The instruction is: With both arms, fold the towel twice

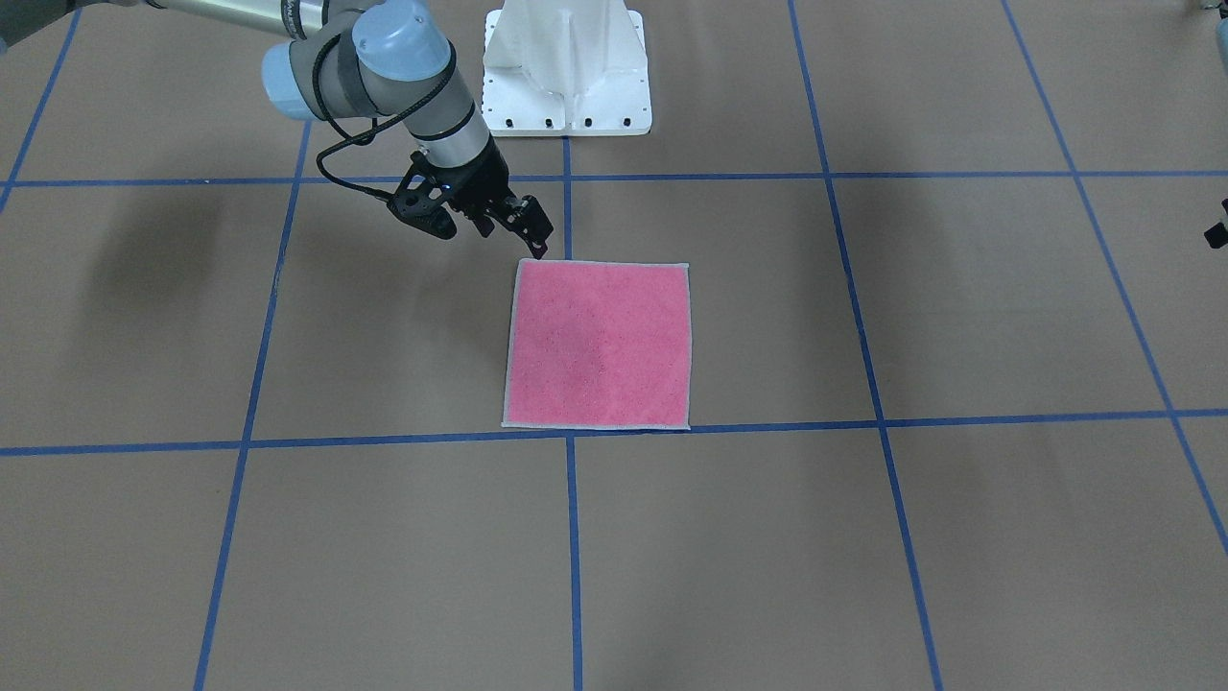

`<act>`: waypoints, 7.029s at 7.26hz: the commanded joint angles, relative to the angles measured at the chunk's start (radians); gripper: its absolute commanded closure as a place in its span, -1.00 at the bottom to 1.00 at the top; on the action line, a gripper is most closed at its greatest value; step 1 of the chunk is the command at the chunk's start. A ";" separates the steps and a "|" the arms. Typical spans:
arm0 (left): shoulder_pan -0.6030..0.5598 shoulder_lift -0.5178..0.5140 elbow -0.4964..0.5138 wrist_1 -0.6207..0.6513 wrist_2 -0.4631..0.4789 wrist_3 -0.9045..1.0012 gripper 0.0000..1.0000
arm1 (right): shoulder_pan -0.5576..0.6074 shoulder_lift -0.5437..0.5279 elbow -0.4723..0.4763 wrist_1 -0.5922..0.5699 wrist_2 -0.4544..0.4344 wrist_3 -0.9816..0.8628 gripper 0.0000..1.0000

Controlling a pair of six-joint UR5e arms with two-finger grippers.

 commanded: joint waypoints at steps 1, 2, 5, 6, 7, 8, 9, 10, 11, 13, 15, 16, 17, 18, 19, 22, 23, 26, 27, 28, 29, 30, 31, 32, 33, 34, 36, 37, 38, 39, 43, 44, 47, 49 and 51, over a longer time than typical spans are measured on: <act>0.000 0.000 -0.001 0.000 -0.001 0.000 -1.00 | -0.006 0.029 -0.055 0.006 -0.002 0.086 -0.87; 0.000 0.000 -0.001 0.000 -0.001 0.000 -1.00 | -0.010 0.031 -0.061 0.006 -0.002 0.094 -0.74; 0.000 0.000 -0.001 0.000 -0.002 0.000 -1.00 | -0.012 0.081 -0.128 0.001 -0.004 0.099 -0.53; 0.000 0.002 -0.003 0.000 -0.001 0.000 -1.00 | -0.012 0.088 -0.136 0.000 -0.002 0.099 -0.52; 0.000 0.002 -0.003 0.000 -0.002 0.000 -1.00 | -0.012 0.080 -0.135 -0.005 -0.002 0.100 -0.49; 0.000 0.000 -0.003 0.000 -0.002 0.000 -1.00 | -0.009 0.076 -0.135 -0.005 -0.002 0.100 -0.47; 0.000 0.000 -0.006 0.000 -0.002 0.000 -1.00 | -0.007 0.073 -0.130 -0.028 -0.002 0.099 -0.47; 0.000 0.002 -0.006 0.000 -0.002 0.000 -1.00 | -0.007 0.076 -0.129 -0.051 -0.002 0.100 -0.41; 0.000 0.002 -0.007 0.000 -0.002 0.000 -1.00 | -0.007 0.076 -0.129 -0.053 -0.002 0.100 -0.25; 0.000 0.002 -0.010 0.000 -0.002 0.000 -1.00 | -0.007 0.074 -0.126 -0.053 -0.004 0.100 0.07; 0.000 0.002 -0.010 0.000 -0.002 0.000 -1.00 | -0.006 0.071 -0.121 -0.053 -0.004 0.100 0.28; 0.000 0.002 -0.010 0.000 -0.002 0.000 -1.00 | -0.004 0.071 -0.118 -0.054 -0.004 0.100 0.35; 0.000 0.000 -0.015 -0.003 -0.004 -0.044 -1.00 | -0.004 0.063 -0.107 -0.054 -0.004 0.100 0.40; 0.000 0.000 -0.021 -0.003 -0.011 -0.064 -1.00 | -0.004 0.045 -0.083 -0.054 -0.002 0.100 0.40; 0.000 0.000 -0.024 -0.003 -0.013 -0.064 -1.00 | -0.004 0.045 -0.077 -0.054 -0.002 0.100 0.39; 0.000 0.000 -0.027 -0.002 -0.011 -0.066 -1.00 | -0.009 0.051 -0.080 -0.053 -0.002 0.100 0.35; 0.000 0.000 -0.027 0.000 -0.011 -0.066 -1.00 | -0.012 0.051 -0.083 -0.051 -0.004 0.100 0.31; 0.001 0.000 -0.027 0.000 -0.011 -0.066 -1.00 | -0.030 0.051 -0.089 -0.051 -0.016 0.100 -0.07; 0.000 0.000 -0.027 0.000 -0.011 -0.066 -1.00 | -0.030 0.049 -0.084 -0.053 -0.016 0.100 -0.07; 0.001 0.000 -0.027 0.000 -0.011 -0.066 -1.00 | -0.030 0.048 -0.086 -0.053 -0.016 0.100 -0.07; 0.000 0.000 -0.029 0.000 -0.011 -0.067 -1.00 | -0.030 0.048 -0.084 -0.054 -0.016 0.100 -0.07; 0.000 0.000 -0.029 -0.002 -0.011 -0.067 -1.00 | -0.030 0.046 -0.089 -0.054 -0.016 0.100 -0.02; 0.000 0.000 -0.029 0.000 -0.011 -0.067 -1.00 | -0.030 0.048 -0.089 -0.054 -0.016 0.100 0.11; 0.000 0.000 -0.030 0.000 -0.013 -0.067 -1.00 | -0.030 0.048 -0.089 -0.054 -0.016 0.100 0.39; 0.000 0.000 -0.029 0.000 -0.011 -0.067 -1.00 | -0.030 0.049 -0.089 -0.054 -0.018 0.102 0.80; 0.000 0.000 -0.030 0.000 -0.013 -0.067 -1.00 | -0.030 0.049 -0.086 -0.054 -0.016 0.106 1.00; 0.000 0.000 -0.030 0.000 -0.013 -0.067 -1.00 | -0.030 0.048 -0.083 -0.053 -0.016 0.106 1.00; 0.000 0.000 -0.030 0.000 -0.013 -0.067 -1.00 | -0.030 0.049 -0.081 -0.051 -0.018 0.106 1.00; 0.001 0.000 -0.030 0.000 -0.013 -0.067 -1.00 | -0.029 0.049 -0.080 -0.051 -0.018 0.111 1.00; 0.002 0.000 -0.030 -0.002 -0.019 -0.087 -1.00 | -0.024 0.046 -0.069 -0.053 -0.016 0.117 1.00; 0.193 -0.005 -0.029 -0.384 -0.021 -0.691 -1.00 | -0.010 -0.033 0.023 -0.054 -0.009 0.115 1.00; 0.271 -0.032 -0.030 -0.489 -0.014 -0.923 -0.99 | -0.010 -0.058 0.041 -0.054 -0.006 0.114 1.00; 0.586 -0.196 -0.076 -0.554 0.241 -1.465 -0.99 | -0.009 -0.076 0.069 -0.054 -0.002 0.112 1.00; 0.746 -0.272 -0.118 -0.559 0.372 -1.712 -0.99 | -0.010 -0.078 0.077 -0.069 -0.002 0.114 1.00; 0.999 -0.328 -0.125 -0.551 0.698 -1.830 -0.99 | -0.010 -0.076 0.075 -0.086 -0.002 0.112 1.00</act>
